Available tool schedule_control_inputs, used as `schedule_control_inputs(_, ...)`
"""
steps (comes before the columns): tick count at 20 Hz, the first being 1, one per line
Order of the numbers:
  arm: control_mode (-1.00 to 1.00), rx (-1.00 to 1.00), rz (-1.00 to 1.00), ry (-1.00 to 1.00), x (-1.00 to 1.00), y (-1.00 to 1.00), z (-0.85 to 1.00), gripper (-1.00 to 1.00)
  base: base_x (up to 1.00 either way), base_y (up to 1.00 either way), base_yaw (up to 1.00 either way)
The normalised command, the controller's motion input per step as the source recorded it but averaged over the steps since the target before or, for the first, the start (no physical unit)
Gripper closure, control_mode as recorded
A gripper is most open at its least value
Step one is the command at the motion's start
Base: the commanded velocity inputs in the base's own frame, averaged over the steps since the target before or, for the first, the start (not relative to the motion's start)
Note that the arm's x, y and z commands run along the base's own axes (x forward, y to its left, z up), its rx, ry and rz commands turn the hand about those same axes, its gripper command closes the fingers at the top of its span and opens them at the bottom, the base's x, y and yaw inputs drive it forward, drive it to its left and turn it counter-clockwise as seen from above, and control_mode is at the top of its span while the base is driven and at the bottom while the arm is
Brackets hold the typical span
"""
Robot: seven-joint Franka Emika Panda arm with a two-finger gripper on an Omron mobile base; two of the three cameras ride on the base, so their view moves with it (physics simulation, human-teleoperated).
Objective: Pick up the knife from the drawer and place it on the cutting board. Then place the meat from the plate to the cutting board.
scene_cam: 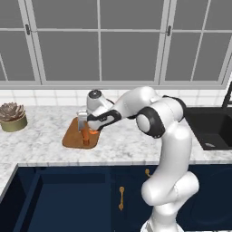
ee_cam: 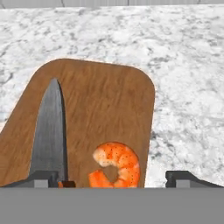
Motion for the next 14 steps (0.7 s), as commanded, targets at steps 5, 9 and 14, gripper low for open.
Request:
schedule_control_inputs(5,-1.00,0.15,0.00,-0.34,-1.00,-1.00,0.63,-1.00,0.00,0.00,0.00)
schedule_control_inputs(9,-1.00,0.14,0.00,-0.33,-1.00,-1.00,0.67,-1.00,0.00,0.00,0.00)
schedule_control_inputs(14,-1.00,0.12,0.00,-0.44,-1.00,-1.00,0.74,-1.00,0.00,0.00,0.00)
